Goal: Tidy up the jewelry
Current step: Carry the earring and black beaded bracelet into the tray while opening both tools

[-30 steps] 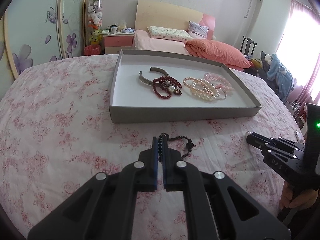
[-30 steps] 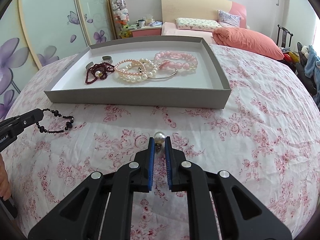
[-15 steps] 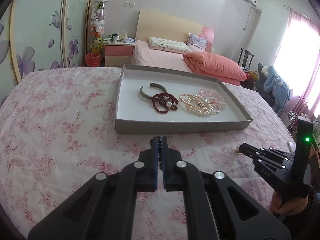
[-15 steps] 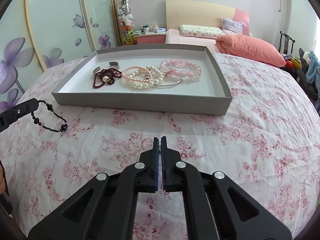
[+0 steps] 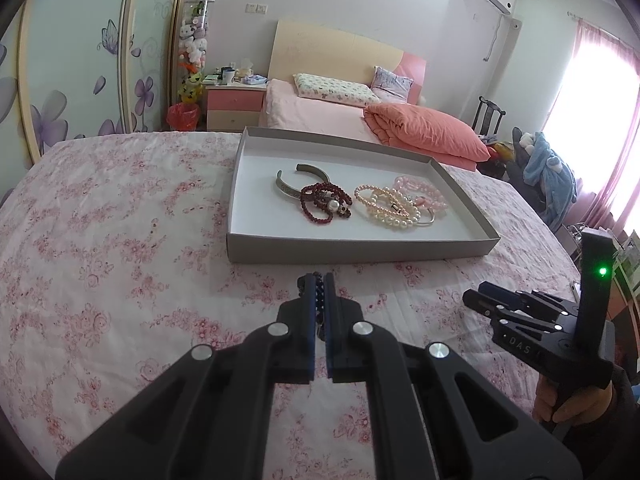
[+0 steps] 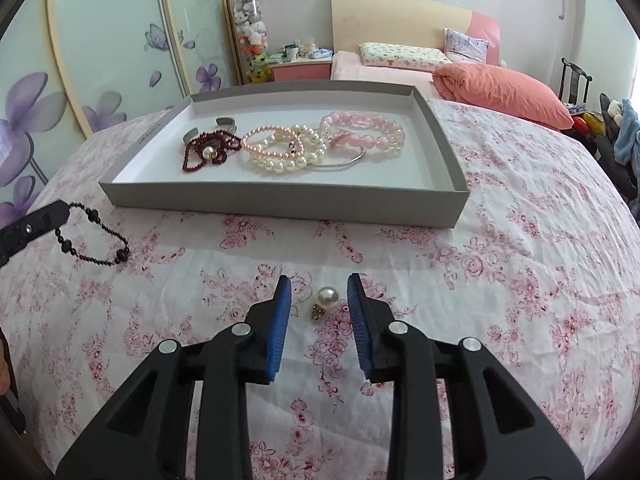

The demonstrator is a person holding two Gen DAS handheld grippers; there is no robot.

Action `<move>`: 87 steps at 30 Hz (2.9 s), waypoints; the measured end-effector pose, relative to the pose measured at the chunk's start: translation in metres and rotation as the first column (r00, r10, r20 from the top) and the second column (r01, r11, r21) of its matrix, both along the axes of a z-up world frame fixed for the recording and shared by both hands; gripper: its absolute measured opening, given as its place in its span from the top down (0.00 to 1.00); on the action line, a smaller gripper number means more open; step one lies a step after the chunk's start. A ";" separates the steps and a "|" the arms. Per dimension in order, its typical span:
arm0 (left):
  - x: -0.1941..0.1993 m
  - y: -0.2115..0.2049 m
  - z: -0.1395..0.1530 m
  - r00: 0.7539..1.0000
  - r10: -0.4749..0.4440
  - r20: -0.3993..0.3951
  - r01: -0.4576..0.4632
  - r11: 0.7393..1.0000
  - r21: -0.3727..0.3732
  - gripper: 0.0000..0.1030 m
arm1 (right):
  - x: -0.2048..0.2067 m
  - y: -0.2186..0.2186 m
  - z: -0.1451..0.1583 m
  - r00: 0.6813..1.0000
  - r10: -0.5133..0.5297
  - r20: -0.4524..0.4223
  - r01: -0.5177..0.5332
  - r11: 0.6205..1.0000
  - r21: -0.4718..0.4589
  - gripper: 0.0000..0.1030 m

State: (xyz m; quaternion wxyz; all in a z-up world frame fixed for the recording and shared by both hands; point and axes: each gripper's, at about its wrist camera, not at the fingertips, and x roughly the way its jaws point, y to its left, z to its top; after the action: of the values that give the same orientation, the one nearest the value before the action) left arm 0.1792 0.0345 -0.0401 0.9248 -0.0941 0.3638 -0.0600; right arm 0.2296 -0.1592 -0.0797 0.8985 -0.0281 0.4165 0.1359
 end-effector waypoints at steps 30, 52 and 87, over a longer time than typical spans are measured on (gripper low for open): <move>-0.012 -0.022 0.042 0.987 -0.007 0.159 0.004 1.000 0.021 0.95 | -0.033 0.005 0.087 0.943 -0.023 0.333 -0.014 0.994 0.108 0.86; 0.030 -0.031 0.082 0.964 -0.015 0.265 0.008 1.000 0.028 0.95 | -0.001 0.009 0.119 0.871 -0.060 0.487 -0.011 0.990 0.141 0.86; 0.123 -0.011 0.033 0.987 0.066 0.144 -0.065 0.998 -0.012 0.72 | 0.094 0.009 0.067 0.958 -0.112 0.266 0.051 0.973 0.225 0.47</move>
State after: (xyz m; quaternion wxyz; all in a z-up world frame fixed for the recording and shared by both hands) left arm 0.3019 0.0231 -0.0071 0.9498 -0.1047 0.2926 -0.0372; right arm 0.3232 -0.1498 -0.0127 0.9504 0.0682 0.2706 0.1375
